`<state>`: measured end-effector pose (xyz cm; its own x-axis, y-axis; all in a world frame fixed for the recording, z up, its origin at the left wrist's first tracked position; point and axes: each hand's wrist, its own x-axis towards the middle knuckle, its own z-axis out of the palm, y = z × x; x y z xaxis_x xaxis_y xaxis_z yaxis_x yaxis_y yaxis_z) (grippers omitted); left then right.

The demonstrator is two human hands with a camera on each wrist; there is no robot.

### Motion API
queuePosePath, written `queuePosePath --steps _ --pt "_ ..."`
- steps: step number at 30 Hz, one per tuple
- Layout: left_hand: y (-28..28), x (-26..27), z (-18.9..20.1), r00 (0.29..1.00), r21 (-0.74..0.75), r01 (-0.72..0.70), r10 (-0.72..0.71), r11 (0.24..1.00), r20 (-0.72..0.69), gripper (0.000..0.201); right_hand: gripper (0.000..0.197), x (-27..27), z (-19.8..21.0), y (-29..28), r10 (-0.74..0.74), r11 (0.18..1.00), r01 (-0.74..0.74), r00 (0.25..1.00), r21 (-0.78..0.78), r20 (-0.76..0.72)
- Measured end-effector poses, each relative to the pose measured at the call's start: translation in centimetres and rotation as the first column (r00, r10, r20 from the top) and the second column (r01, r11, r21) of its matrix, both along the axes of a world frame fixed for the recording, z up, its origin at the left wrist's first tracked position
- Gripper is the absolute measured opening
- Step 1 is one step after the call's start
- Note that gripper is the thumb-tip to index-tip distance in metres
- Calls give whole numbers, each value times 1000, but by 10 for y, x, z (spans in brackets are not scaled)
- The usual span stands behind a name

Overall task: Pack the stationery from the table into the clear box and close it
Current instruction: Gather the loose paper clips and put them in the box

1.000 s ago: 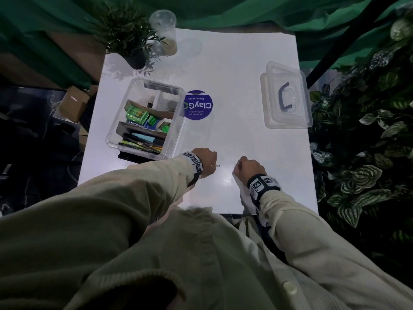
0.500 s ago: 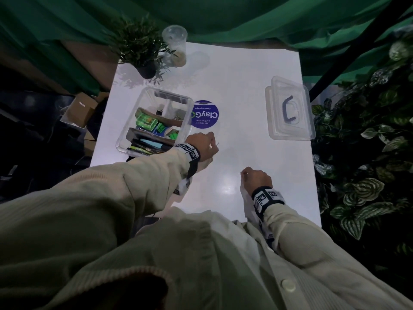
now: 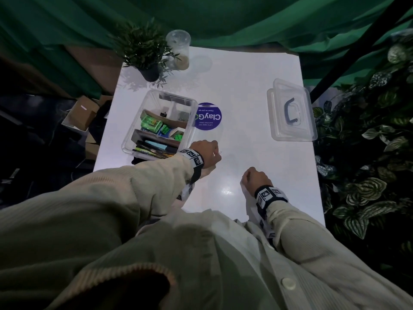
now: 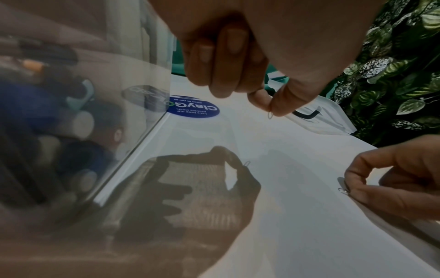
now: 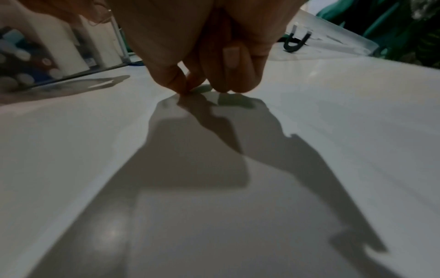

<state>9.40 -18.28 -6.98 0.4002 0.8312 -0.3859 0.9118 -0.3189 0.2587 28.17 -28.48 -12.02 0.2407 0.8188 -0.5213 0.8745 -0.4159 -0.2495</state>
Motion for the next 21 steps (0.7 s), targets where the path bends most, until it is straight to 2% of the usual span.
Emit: queuePosePath --steps 5,8,12,15,17,18,21 --pt "2 -1 3 999 23 18 -19 1000 31 24 23 3 2 -5 95 991 -102 992 82 79" --pt "10 0 12 990 100 -25 11 995 142 19 26 3 3 -9 167 982 -178 976 68 143" --pt "42 -8 51 954 188 -174 118 967 274 14 30 -2 1 -14 232 970 -242 957 35 176" --pt "73 -33 77 889 238 -387 292 891 353 19 30 -8 4 -12 237 968 -249 953 39 188" --pt "89 -55 86 851 211 -492 415 845 323 19 29 -14 7 -10 259 961 -272 944 39 206" --pt "95 -64 87 853 192 -504 451 842 262 21 29 -17 8 -9 261 961 -275 942 38 213" --pt "104 -83 82 901 160 -434 430 887 57 32 29 -22 9 -6 227 970 -239 950 31 214"
